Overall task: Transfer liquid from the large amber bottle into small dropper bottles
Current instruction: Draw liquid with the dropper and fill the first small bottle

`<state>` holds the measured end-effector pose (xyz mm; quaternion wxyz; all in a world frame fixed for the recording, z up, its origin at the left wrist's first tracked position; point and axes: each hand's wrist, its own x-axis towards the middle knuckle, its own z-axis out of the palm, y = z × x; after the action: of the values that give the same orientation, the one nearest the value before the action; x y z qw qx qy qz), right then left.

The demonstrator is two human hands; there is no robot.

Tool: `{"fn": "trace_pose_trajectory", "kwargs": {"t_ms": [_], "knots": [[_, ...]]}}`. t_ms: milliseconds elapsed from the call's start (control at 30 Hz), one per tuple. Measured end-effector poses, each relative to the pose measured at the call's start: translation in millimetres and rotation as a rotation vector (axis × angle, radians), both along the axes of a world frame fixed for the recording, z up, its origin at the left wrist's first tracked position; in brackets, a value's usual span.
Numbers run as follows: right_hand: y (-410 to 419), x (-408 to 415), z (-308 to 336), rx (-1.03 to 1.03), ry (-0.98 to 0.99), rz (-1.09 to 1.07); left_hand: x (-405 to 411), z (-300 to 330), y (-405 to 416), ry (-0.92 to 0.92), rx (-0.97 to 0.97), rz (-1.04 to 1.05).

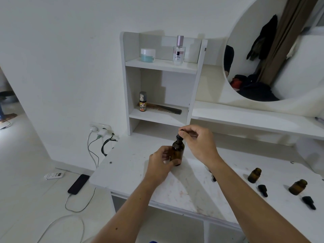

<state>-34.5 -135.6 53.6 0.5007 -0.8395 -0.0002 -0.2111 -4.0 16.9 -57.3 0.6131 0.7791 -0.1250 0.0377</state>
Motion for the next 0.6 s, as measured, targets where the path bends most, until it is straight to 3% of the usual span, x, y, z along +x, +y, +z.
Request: {"fn": "trace_pose_trajectory", "kwargs": {"t_ms": [600], "knots": [[-15.7,-24.7,53.8,0.165,-0.183,0.005,-11.2,3.7,1.2,0.028,0.040,0.020]]}}
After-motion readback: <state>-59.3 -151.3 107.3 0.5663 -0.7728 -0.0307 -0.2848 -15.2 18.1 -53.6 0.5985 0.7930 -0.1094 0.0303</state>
